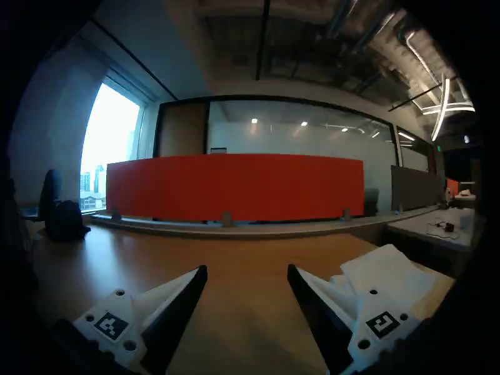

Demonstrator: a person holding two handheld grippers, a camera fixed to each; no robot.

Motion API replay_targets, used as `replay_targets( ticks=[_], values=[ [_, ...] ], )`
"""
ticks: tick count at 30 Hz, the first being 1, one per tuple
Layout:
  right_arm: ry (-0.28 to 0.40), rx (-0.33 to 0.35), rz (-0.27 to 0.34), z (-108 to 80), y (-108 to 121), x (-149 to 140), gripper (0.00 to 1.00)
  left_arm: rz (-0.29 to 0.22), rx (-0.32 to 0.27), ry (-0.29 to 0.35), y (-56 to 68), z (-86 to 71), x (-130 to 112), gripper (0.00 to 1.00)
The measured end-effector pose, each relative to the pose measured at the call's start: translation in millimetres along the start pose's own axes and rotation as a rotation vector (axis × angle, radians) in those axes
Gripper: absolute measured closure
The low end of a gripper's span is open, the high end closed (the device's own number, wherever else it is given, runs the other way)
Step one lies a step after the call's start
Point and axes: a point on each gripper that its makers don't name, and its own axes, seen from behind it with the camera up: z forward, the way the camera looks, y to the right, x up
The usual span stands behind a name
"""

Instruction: Fold towel

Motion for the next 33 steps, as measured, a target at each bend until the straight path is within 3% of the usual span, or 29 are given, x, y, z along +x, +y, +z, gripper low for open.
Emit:
replay_targets(
  ticks=[33],
  values=[
    [0.000,0.000,0.000,0.3,0.6,-0.5,0.01,0.000,0.000,-0.002,-0.9,-2.1,5.3,0.03]
  ],
)
